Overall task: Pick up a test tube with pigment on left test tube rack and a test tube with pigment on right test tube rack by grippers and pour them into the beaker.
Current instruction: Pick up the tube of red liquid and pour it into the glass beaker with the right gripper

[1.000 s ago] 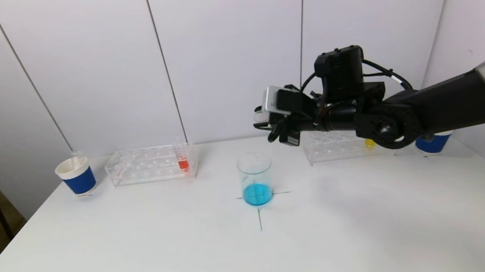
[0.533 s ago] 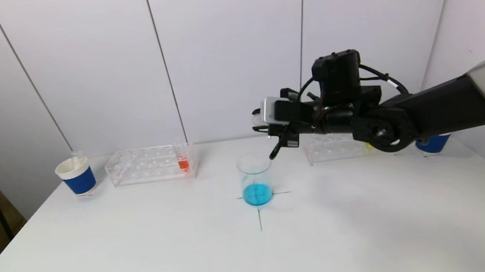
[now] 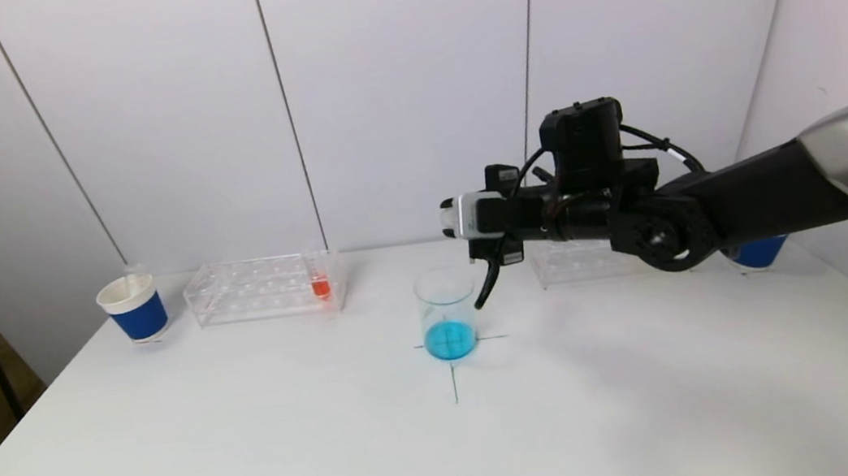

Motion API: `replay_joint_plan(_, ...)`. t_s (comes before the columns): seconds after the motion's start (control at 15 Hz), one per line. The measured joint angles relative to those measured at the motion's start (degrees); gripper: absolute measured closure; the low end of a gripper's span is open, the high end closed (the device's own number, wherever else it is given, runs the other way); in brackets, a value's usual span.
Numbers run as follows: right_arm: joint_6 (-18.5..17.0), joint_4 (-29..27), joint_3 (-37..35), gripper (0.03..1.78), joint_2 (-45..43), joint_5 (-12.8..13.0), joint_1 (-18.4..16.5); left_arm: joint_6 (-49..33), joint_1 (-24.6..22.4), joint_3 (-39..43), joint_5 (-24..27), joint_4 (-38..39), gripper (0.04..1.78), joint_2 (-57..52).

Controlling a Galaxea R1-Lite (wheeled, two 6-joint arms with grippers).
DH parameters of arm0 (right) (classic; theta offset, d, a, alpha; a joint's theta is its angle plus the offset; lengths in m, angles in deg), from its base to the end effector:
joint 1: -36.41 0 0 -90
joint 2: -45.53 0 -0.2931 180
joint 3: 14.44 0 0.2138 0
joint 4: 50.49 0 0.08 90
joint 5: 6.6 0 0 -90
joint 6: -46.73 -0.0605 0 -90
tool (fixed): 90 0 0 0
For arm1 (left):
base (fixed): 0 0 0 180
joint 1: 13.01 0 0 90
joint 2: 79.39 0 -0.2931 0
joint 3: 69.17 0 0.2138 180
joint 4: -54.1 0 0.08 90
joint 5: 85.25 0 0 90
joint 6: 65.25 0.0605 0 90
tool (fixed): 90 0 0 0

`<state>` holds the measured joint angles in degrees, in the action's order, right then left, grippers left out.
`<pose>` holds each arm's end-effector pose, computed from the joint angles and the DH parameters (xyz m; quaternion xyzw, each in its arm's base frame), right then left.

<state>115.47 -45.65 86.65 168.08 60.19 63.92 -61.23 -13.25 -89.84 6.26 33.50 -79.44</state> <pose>0.4206 0.2459 0.1301 -0.5093 -0.1200 0.4313 0.7350 0.0474 -0.0014 0.0757 0.0351 -0.0014 -0.0110 0.9993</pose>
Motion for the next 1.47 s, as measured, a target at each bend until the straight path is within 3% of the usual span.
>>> replay_joint_plan(0.6,5.7,-0.2,0.6,1.34,0.9,1.1,0.0,0.0,0.0,0.0,0.0,0.0,0.06,0.0)
replay_joint_plan(1.13,5.7,1.6,0.1,1.34,0.9,0.2,0.2,0.0,0.0,0.0,0.0,0.0,0.06,0.0)
replay_joint_plan(1.47,5.1,2.1,-0.2,1.34,0.9,-2.9,0.2,0.0,0.0,0.0,0.0,0.0,0.06,0.0)
